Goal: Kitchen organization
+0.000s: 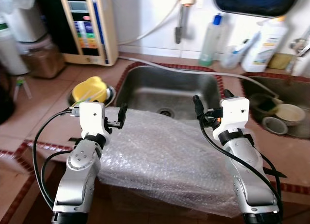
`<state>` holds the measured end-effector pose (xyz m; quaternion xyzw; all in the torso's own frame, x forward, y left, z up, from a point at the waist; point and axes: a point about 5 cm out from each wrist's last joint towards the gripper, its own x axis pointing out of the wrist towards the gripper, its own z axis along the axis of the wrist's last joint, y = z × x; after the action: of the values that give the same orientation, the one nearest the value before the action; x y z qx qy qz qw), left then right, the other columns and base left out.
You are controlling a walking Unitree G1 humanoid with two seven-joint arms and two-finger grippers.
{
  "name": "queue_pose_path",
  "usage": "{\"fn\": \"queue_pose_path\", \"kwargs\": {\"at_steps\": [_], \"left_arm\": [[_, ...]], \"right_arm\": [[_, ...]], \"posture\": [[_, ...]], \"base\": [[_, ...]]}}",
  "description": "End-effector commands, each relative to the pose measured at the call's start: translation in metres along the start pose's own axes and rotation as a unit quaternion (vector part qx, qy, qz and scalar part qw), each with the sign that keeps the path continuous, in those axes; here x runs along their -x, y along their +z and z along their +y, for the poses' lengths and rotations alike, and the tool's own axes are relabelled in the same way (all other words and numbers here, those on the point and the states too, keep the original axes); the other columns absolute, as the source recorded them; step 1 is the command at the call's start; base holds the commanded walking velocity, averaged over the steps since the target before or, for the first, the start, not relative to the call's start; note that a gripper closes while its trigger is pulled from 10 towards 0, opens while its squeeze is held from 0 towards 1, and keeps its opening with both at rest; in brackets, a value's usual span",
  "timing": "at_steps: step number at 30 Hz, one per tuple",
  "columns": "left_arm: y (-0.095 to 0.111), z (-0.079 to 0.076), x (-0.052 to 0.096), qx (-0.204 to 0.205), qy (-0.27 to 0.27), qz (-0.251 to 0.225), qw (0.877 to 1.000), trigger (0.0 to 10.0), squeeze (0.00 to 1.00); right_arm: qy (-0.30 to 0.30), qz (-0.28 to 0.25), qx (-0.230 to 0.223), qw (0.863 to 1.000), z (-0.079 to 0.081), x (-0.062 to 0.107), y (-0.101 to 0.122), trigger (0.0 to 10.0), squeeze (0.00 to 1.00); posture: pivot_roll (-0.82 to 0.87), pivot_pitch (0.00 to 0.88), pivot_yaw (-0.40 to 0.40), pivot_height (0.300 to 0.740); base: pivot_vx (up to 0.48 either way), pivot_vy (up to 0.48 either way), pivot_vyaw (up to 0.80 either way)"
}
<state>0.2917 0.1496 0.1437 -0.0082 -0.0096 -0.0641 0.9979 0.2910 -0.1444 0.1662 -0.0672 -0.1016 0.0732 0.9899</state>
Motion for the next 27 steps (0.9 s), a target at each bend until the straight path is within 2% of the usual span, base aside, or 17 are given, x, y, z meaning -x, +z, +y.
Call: {"fn": "queue_pose_path", "kwargs": {"at_steps": [1,6,13,15,20,27], "left_arm": [[0.005,0.002,-0.004,0.002,0.009,-0.009,1.0,10.0,0.0],[0.007,0.004,0.003,-0.024,0.045,-0.03,0.998,10.0,0.0],[0.009,0.005,0.006,-0.034,0.072,-0.041,0.996,10.0,0.0],[0.009,0.006,0.006,-0.036,0.076,-0.043,0.996,10.0,0.0],[0.01,0.005,0.006,-0.038,0.073,-0.044,0.996,10.0,0.0],[0.017,0.001,0.004,-0.047,0.052,-0.058,0.996,10.0,0.0]], "right_arm": [[0.004,0.001,0.0,1.0,0.0,0.0,-0.001,10.0,0.0],[0.019,-0.004,0.005,1.0,0.005,-0.003,0.0,10.0,0.0],[0.044,-0.006,0.014,0.999,0.01,-0.005,0.002,10.0,0.0],[0.052,-0.009,0.02,0.998,0.012,-0.007,0.003,10.0,0.0],[0.049,-0.013,0.017,0.999,0.013,-0.009,0.004,10.0,0.0],[0.036,-0.016,0.007,0.999,0.01,-0.008,0.005,10.0,0.0]], "posture": [[-0.04,0.012,-0.027,0.74],[-0.04,0.026,-0.033,0.74],[-0.03,0.03,-0.046,0.74],[-0.03,0.031,-0.049,0.74],[-0.02,0.032,-0.043,0.74],[-0.03,0.038,-0.036,0.74]], "base": [[0.0,0.0,-0.8],[0.0,0.0,-0.25],[0.0,0.0,0.0],[0.0,0.0,0.8],[0.0,0.0,0.76],[0.0,0.0,0.0]]}}
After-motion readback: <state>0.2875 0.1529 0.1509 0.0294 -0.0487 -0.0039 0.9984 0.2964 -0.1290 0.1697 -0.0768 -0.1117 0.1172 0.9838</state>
